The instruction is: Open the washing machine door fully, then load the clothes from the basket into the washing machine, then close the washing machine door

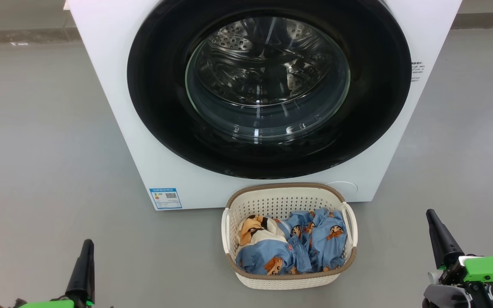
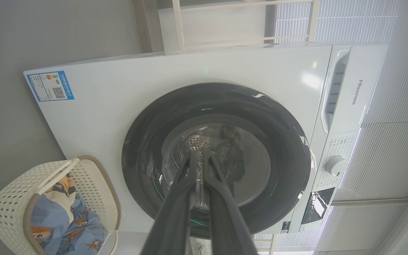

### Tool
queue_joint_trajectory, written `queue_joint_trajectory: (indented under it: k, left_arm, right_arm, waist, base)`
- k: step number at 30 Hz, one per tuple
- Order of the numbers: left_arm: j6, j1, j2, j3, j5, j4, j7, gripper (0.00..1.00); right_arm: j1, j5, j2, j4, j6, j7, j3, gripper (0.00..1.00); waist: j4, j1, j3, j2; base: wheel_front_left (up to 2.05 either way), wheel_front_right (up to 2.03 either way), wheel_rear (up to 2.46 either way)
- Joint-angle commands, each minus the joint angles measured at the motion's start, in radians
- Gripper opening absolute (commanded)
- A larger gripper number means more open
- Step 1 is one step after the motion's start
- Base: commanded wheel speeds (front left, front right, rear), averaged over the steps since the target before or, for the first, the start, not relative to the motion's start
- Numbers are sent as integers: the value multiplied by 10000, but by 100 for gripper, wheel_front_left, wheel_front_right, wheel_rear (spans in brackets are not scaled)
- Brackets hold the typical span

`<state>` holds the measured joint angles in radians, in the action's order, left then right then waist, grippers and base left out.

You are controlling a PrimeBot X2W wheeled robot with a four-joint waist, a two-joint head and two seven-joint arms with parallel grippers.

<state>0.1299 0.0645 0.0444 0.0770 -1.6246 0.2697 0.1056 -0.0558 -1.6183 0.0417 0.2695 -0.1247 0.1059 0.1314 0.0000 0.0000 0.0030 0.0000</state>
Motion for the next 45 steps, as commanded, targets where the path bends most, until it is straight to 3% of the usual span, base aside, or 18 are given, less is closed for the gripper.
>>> queue_joint_trajectory:
  k: [1, 6, 7, 14, 18, 23, 34, 45]
  left_arm:
    - [8, 435, 82, 346, 142, -246, 58, 0]
    - [8, 436, 80, 348, 144, -246, 60, 0]
    - [0, 3, -2, 9, 1, -1, -1, 100]
    - [0, -325, -105, -15, 5, 387, -56, 100]
    - [0, -308, -92, 37, 41, 309, -145, 100]
    - [1, -303, -40, 65, 142, 170, -265, 100]
    - [1, -307, 233, -111, 1082, -80, -666, 100]
    - [2, -258, 361, -113, 2797, -295, -988, 100]
  right_arm:
    - [-523, 87, 101, -246, -60, 63, -188, 0]
    - [-523, 89, 100, -246, -60, 64, -187, 0]
    - [-2, 1, -4, -1, 0, -1, 2, 100]
    - [285, 12, -184, 487, 1, -47, -28, 100]
    - [231, 55, -171, 455, -1, -124, -65, 100]
    - [168, 176, -124, 407, -4, -252, -125, 100]
    - [-1, 1010, 99, 307, -9, -658, -457, 100]
    - [-145, 2439, 299, 163, -15, -990, -783, 100]
  waist:
    - [0, 0, 0, 0]
    - [0, 0, 0, 0]
    - [0, 0, 0, 0]
    - [4, 2, 8, 0]
    - [12, 23, -18, 0]
    - [19, 2, 0, 0]
    - [33, 1, 20, 0]
    - [76, 1, 51, 0]
  base:
    - [0, 0, 0]
    - [0, 0, 0]
    - [0, 0, 0]
    - [0, 0, 0]
    - [0, 0, 0]
    - [0, 0, 0]
    - [0, 0, 0]
    - [0, 0, 0]
